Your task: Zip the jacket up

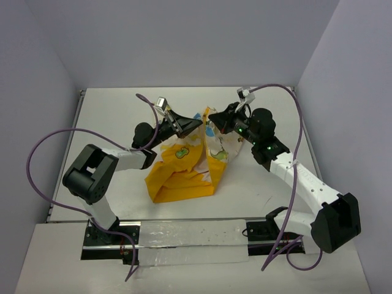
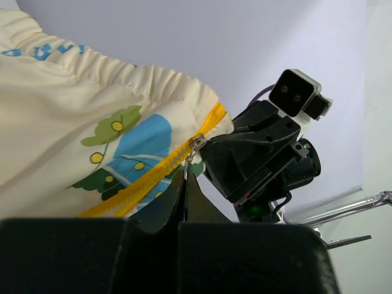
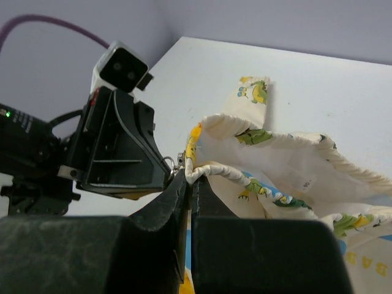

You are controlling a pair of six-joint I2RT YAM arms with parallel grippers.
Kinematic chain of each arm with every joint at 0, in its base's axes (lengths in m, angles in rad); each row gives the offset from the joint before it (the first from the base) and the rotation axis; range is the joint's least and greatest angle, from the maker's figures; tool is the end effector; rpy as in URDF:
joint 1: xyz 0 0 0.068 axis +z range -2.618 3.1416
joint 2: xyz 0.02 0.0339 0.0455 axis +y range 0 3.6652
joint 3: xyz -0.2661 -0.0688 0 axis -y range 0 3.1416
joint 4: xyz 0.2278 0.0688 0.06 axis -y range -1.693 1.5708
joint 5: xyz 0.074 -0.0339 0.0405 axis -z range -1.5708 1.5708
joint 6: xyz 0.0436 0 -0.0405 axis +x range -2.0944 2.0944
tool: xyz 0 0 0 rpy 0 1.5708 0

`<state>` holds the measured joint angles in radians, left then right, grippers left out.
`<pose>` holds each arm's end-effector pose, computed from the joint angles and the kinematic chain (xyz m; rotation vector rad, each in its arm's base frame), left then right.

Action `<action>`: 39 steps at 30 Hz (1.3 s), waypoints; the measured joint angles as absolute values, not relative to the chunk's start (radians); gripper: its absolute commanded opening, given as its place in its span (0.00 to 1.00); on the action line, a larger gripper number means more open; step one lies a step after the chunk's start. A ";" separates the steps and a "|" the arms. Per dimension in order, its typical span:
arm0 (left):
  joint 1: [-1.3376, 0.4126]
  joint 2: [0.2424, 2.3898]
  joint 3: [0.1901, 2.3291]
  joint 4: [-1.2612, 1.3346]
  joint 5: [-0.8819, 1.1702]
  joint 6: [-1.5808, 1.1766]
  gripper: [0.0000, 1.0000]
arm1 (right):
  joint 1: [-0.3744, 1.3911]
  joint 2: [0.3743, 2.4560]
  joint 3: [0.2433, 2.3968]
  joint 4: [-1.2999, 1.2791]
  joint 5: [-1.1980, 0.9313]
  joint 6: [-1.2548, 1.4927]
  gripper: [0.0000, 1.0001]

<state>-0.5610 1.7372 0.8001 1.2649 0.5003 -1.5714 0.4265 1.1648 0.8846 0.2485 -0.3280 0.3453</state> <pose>0.2883 -0.2058 0.2640 -0.2632 1.6054 -2.0622 0.2360 0.1227 0.3490 -0.3309 1.6361 0.8537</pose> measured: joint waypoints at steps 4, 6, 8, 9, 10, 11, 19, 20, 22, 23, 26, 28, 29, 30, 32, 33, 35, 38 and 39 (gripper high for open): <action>-0.561 1.728 0.775 1.251 0.497 -1.568 0.00 | 0.450 1.148 0.857 0.306 -0.231 0.394 0.00; -0.562 1.727 0.769 1.242 0.497 -1.567 0.00 | 0.449 1.147 0.857 0.335 -0.189 0.413 0.00; -0.563 1.726 0.765 1.235 0.497 -1.566 0.00 | 0.450 1.147 0.857 0.358 -0.152 0.430 0.00; -0.564 1.726 0.764 1.231 0.497 -1.565 0.00 | 0.450 1.147 0.859 0.365 -0.132 0.438 0.00; -0.566 1.726 0.763 1.227 0.497 -1.563 0.00 | 0.450 1.147 0.859 0.368 -0.114 0.446 0.00; -0.568 1.726 0.761 1.224 0.497 -1.561 0.00 | 0.450 1.147 0.863 0.368 -0.093 0.453 0.00; -0.574 1.641 0.620 1.123 0.505 -1.492 0.00 | 0.435 1.203 1.023 0.357 0.081 0.463 0.00; -0.574 1.625 0.601 1.102 0.504 -1.475 0.00 | 0.426 1.209 1.045 0.357 0.092 0.463 0.00; -0.575 1.565 0.548 1.025 0.487 -1.421 0.00 | 0.405 1.222 1.089 0.358 0.110 0.461 0.00; -0.575 1.520 0.509 0.980 0.477 -1.398 0.00 | 0.394 1.231 1.110 0.359 0.118 0.459 0.00; -0.579 1.398 0.460 0.850 0.429 -1.323 0.00 | 0.373 1.256 1.150 0.340 0.119 0.455 0.00; -0.582 1.316 0.459 0.753 0.395 -1.274 0.00 | 0.370 1.275 1.166 0.322 0.119 0.452 0.00; -0.583 1.273 0.459 0.703 0.374 -1.250 0.00 | 0.366 1.287 1.178 0.311 0.117 0.452 0.00; -0.583 1.239 0.459 0.664 0.358 -1.233 0.00 | 0.364 1.297 1.190 0.302 0.113 0.452 0.00; -0.582 1.182 0.483 0.559 0.314 -1.192 0.00 | 0.362 1.316 1.214 0.282 0.104 0.452 0.00; -0.580 1.161 0.505 0.503 0.292 -1.171 0.00 | 0.362 1.324 1.224 0.275 0.102 0.452 0.00; -0.553 1.144 0.572 0.377 0.264 -1.122 0.00 | 0.357 1.326 1.237 0.268 0.101 0.452 0.00; -0.465 1.142 0.709 0.212 0.226 -1.046 0.09 | 0.351 1.322 1.243 0.269 0.108 0.452 0.06; -0.437 1.139 0.752 0.173 0.212 -1.023 0.22 | 0.348 1.319 1.244 0.265 0.109 0.452 0.17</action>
